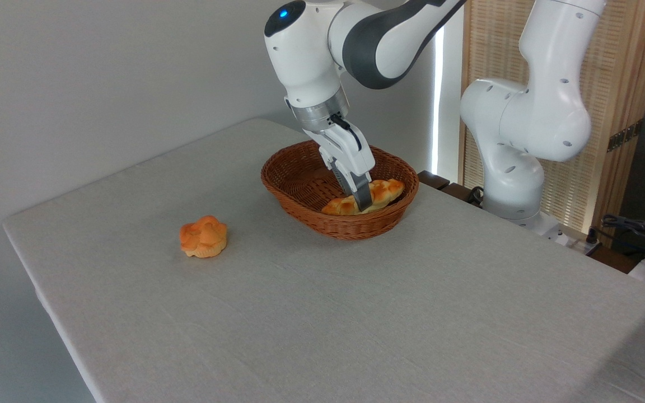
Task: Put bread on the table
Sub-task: 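Lift the braided loaf out of the basket and carry it beside the roll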
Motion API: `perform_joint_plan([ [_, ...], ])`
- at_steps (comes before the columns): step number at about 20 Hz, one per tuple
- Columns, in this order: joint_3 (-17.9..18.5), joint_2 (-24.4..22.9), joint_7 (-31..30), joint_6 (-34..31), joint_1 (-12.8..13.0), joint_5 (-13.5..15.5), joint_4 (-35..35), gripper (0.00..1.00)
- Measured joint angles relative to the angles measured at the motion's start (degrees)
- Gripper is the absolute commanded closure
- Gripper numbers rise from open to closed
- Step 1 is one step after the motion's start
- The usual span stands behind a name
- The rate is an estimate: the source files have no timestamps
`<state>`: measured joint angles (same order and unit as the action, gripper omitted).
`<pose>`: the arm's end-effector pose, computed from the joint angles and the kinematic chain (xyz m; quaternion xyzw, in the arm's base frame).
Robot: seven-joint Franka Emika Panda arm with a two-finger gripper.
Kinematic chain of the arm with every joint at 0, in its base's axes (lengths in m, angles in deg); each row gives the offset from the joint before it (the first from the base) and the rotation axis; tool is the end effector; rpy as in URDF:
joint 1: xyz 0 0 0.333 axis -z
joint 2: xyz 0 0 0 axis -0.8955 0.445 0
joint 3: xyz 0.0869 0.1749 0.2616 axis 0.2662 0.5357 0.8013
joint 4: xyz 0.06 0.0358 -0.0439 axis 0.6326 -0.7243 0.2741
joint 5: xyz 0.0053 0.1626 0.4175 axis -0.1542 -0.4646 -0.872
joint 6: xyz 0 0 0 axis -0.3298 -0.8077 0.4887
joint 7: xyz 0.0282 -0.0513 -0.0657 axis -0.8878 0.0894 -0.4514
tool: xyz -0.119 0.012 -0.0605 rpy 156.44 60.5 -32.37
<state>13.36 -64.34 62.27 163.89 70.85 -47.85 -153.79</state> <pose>0.3715 -0.1608 0.3724 0.8728 -0.4694 -0.1188 0.0622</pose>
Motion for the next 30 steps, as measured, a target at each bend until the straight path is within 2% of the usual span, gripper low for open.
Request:
perform_joint_plan([
  [6, 0.0, -0.1, -0.2, -2.0, 0.0, 0.2, 2.1, 0.94],
  [10, 0.0, -0.2, -0.5, -6.3, 0.0, 3.1, 8.9, 0.93],
  [14, 0.2, -0.2, -0.6, -6.8, -0.2, 5.7, 12.3, 0.93],
  [17, 0.8, 0.0, -0.7, -7.2, -0.5, 6.4, 14.6, 0.93],
  [22, 4.1, 2.5, -0.6, -7.1, -1.6, 6.4, 18.5, 0.93],
  [26, 7.2, 6.0, -0.3, -4.4, -1.9, 5.9, 21.3, 0.93],
  [30, 8.6, 10.1, -0.2, -3.0, -2.0, 2.0, 24.1, 0.93],
])
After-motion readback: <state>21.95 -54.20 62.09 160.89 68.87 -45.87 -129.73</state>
